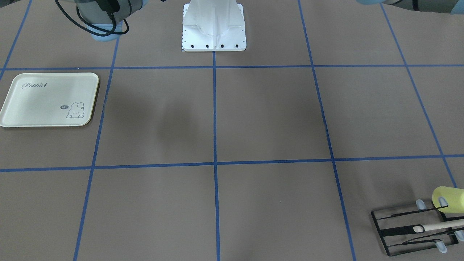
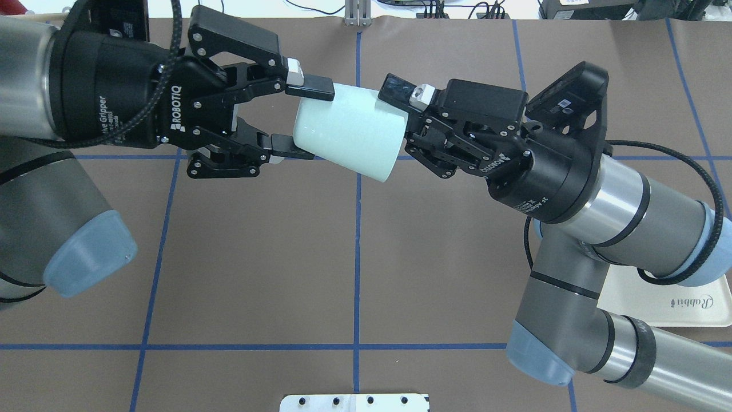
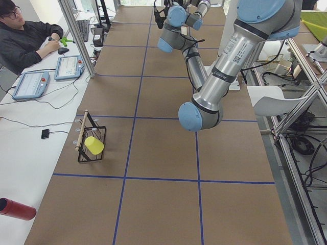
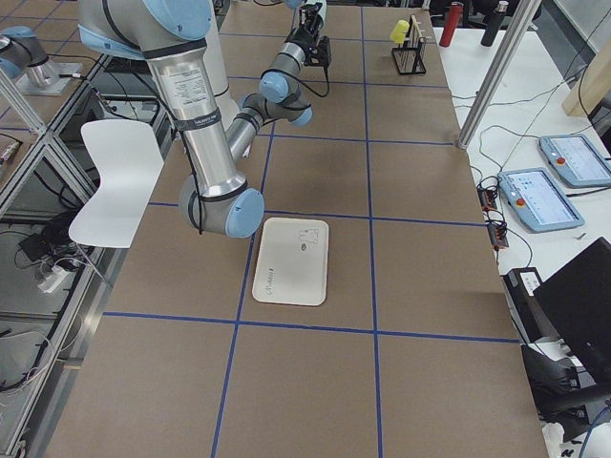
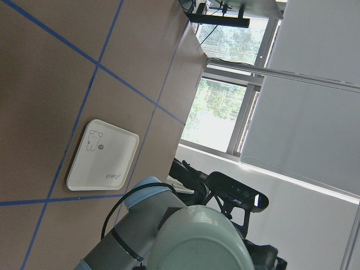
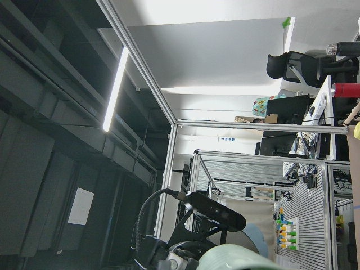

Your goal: Left arm grabs green cup and hands to right arm on tray

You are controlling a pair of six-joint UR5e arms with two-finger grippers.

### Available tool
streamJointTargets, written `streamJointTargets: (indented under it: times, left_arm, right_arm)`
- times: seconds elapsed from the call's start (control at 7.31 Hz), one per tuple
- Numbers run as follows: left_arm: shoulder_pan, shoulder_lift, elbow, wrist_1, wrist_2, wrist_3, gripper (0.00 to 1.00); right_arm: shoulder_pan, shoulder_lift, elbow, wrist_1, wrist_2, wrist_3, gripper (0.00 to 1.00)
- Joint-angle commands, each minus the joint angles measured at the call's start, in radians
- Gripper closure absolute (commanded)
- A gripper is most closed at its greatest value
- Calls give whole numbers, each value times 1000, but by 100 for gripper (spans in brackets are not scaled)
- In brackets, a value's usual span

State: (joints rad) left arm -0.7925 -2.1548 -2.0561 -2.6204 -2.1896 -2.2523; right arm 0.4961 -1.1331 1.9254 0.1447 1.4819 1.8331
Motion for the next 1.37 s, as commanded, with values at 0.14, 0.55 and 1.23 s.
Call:
streamJointTargets:
  times: [0.14,0.55,1.23]
  left_arm:
    - [-1,-2,-15,5,2,204,0]
    - [-7,13,-13,8,1,224,0]
    - [-39,102,-4,25,2,432,0]
  right_arm:
    - [-1,-5,0,-1,1,-3,100]
    - [2,-8,3,1,0,-2,100]
    - [131,-22,7,-337,61,0,100]
